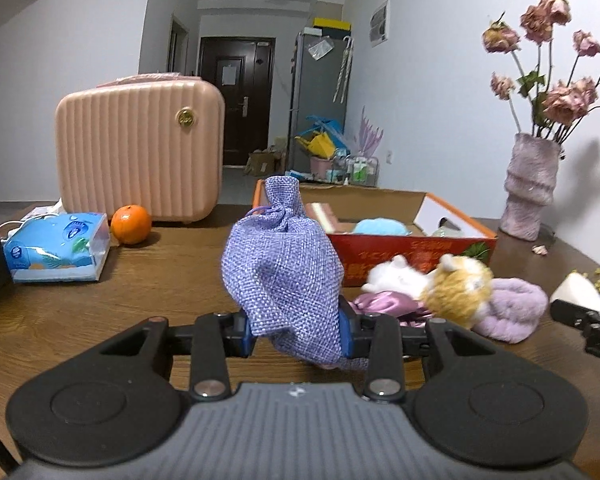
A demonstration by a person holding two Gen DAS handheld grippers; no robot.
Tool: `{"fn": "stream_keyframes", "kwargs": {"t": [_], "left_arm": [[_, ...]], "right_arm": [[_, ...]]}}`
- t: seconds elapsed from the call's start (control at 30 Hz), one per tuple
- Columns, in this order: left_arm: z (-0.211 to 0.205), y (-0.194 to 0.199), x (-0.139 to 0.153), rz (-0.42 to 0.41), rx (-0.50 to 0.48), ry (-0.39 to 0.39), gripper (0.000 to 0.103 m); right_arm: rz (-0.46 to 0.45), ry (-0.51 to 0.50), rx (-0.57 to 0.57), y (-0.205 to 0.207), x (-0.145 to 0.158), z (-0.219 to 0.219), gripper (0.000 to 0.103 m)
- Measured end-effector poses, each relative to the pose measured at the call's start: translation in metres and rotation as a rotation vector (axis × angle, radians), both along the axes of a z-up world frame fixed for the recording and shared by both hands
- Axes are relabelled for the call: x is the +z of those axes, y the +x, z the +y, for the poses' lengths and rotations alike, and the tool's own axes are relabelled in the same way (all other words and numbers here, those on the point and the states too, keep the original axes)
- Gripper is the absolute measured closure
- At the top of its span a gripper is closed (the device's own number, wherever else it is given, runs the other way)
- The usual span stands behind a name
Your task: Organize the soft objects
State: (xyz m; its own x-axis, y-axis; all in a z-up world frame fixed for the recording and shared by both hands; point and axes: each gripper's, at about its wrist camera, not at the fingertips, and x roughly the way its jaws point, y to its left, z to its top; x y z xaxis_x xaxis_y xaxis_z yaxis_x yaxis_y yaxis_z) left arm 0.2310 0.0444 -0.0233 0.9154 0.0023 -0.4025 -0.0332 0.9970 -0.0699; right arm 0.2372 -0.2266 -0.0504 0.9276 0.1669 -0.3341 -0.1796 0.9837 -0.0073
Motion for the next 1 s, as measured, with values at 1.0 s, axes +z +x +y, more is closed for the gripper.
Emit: {"fn": "stream_keyframes", "kwargs": {"t": [1.0], "left_arm": [[-0.046,-0.023,0.02,-0.073,-0.077,-0.052,0.065]], "right_arm": [[-0.077,0.044,0.067,-0.011,0.023,0.036,0.048]]}}
